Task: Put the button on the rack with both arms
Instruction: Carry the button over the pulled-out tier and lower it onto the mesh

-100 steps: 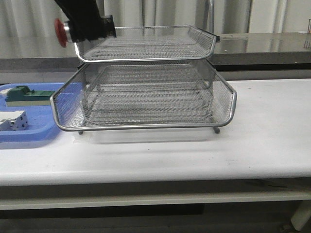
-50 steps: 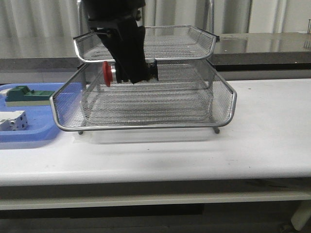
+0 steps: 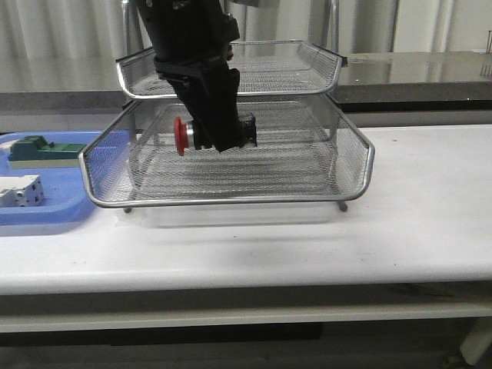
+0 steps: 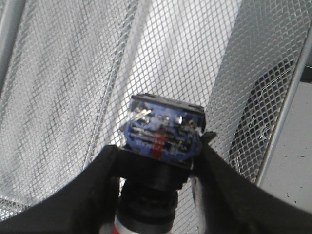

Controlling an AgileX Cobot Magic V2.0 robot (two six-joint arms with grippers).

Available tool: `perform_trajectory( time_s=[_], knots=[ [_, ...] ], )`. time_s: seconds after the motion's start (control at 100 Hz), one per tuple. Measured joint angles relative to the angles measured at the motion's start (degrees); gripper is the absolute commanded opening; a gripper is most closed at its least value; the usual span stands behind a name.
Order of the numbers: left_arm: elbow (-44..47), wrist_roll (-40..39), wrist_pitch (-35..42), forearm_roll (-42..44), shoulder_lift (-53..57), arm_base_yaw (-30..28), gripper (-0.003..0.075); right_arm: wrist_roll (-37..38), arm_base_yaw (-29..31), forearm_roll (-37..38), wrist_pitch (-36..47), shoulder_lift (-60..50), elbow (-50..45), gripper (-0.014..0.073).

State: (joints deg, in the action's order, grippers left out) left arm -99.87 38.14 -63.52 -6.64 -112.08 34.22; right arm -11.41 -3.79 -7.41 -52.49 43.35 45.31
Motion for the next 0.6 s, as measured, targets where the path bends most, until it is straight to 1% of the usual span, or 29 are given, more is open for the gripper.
perform_trajectory(
  time_s=[0.12,0.14,0.21,0.28,0.35,0.6],
  knots=[
    [0.0,0.0,0.0,0.0,-0.1,0.2,0.0229,0.0,0.0,0.0,0.0,0.0,0.0,-0.0057],
    [0.0,0.0,0.0,0.0,-0.1,0.2,0.0269,0.0,0.0,0.0,0.0,0.0,0.0,-0.0057],
    [0.0,0.0,0.0,0.0,-0.1,0.2,0.036,0.0,0.0,0.0,0.0,0.0,0.0,-0.0057],
    [0.0,0.0,0.0,0.0,-0.1,0.2,0.0421,0.0,0.0,0.0,0.0,0.0,0.0,-0.0057],
    [0.0,0.0,0.0,0.0,-0.1,0.2,0.0442,0.0,0.0,0.0,0.0,0.0,0.0,-0.0057],
    [0.0,0.0,0.0,-0.1,-0.1,0.2,0.0442,0.0,0.0,0.0,0.0,0.0,0.0,-0.0057]
  ],
)
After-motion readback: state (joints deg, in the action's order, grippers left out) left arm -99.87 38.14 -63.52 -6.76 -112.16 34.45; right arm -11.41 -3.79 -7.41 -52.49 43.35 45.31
